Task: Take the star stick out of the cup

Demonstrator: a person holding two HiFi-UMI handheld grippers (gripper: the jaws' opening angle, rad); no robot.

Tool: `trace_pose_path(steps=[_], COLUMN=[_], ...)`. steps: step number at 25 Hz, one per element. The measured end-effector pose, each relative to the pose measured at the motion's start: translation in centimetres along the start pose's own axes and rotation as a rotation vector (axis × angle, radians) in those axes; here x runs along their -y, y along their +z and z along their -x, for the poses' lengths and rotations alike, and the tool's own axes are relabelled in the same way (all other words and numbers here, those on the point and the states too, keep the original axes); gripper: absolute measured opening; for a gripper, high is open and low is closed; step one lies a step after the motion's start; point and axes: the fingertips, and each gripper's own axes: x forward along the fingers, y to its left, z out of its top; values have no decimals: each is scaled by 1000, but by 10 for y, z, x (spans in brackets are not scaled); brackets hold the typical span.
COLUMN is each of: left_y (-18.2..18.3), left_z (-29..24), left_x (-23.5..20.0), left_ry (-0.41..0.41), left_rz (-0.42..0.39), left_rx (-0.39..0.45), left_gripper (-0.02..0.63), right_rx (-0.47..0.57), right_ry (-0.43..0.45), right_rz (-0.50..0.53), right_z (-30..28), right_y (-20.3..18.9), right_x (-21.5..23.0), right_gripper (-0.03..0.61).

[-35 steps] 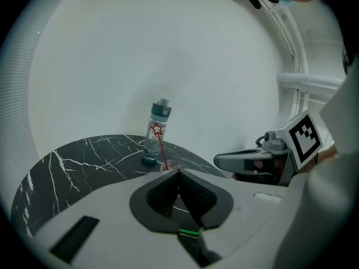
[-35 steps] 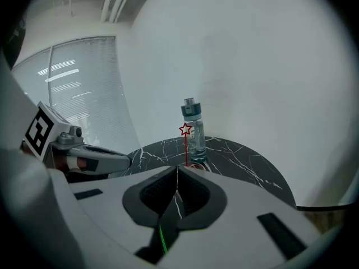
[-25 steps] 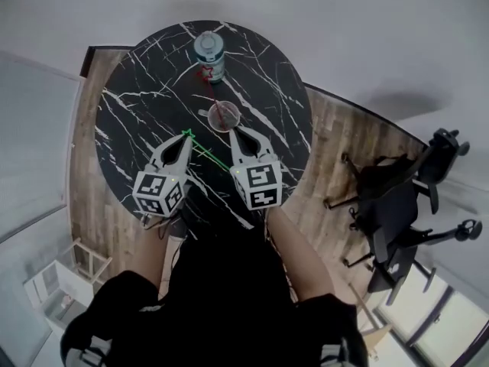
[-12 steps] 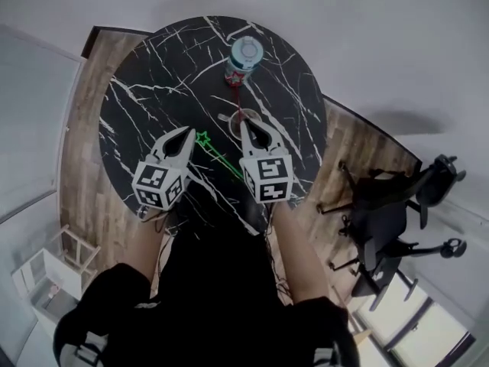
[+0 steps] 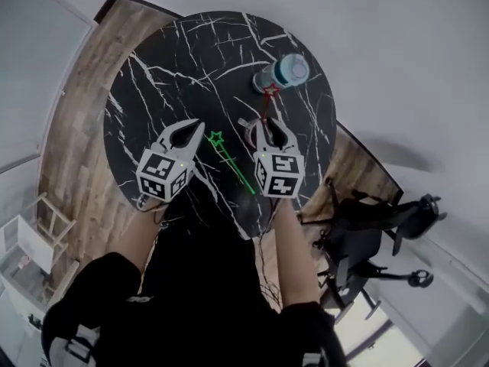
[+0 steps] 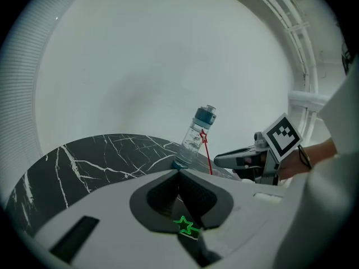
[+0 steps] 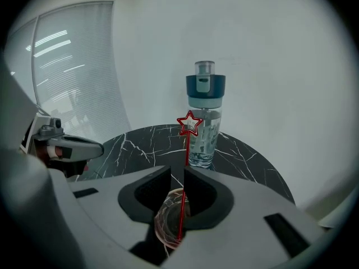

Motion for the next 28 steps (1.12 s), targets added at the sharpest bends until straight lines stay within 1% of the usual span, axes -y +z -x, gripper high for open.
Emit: trace_pose_path(steps=[2,7,11,12,16,19,23,28], left_y=[1,-3,-6,-7,-11,-14,-19,-26], left_z=[2,12,20,22,32,40,47,54], left_x=[-4,-13,-12,-12,-12,-14,-8,1], left_ry=[1,21,37,40,65,87,102,125], left_rz=[4,36,50,51,54,56,52,46], left_rx=[6,19,28,28,34,34,24,13], left_gripper=[0,0,0,0,0,0,0,0], right_rx=[-21,-71,-68,-69,-78,-86,-98,-109], right_ry=[-3,-31,-37,-39,-18,-10,-7,22], right_rz=[9,34,-8,-16,-4,8,8,24], right_z=[-6,-19,-19,-19,-24,-28,-27,-32], right_y=[-1,-6,-3,-4,-6,-8,-14,-23], right_x=[1,4,11,12,11,9,11,9], right_gripper=[75,77,34,34,54,55,41,15])
